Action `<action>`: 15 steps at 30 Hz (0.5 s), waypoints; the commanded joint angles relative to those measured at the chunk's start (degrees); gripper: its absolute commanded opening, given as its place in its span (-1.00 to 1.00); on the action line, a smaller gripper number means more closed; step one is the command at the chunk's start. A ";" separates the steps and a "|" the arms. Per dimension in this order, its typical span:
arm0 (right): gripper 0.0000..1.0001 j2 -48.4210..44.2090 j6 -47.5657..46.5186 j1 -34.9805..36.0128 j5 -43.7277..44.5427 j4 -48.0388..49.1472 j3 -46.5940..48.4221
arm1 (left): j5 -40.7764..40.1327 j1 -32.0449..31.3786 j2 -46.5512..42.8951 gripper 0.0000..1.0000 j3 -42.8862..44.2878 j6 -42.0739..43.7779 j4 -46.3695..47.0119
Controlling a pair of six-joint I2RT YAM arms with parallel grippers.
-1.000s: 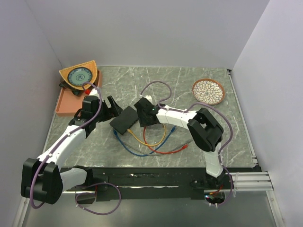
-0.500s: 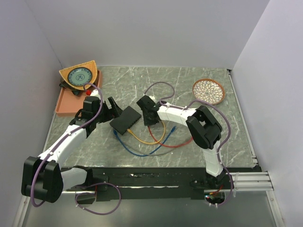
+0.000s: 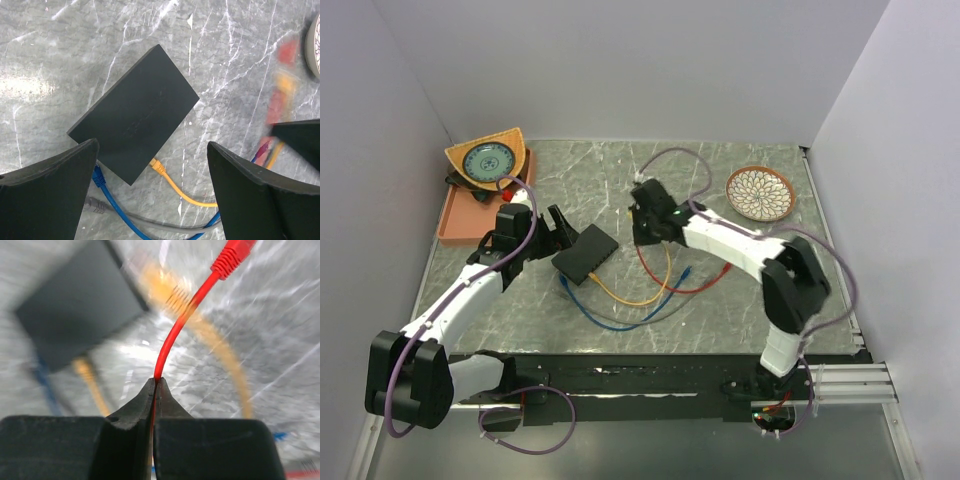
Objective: Insert the plug into the switch port
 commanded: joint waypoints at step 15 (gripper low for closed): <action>-1.00 -33.08 -8.04 -10.49 -11.62 11.36 -6.62 | 1.39 -0.04 1.37 0.93 1.04 0.77 1.41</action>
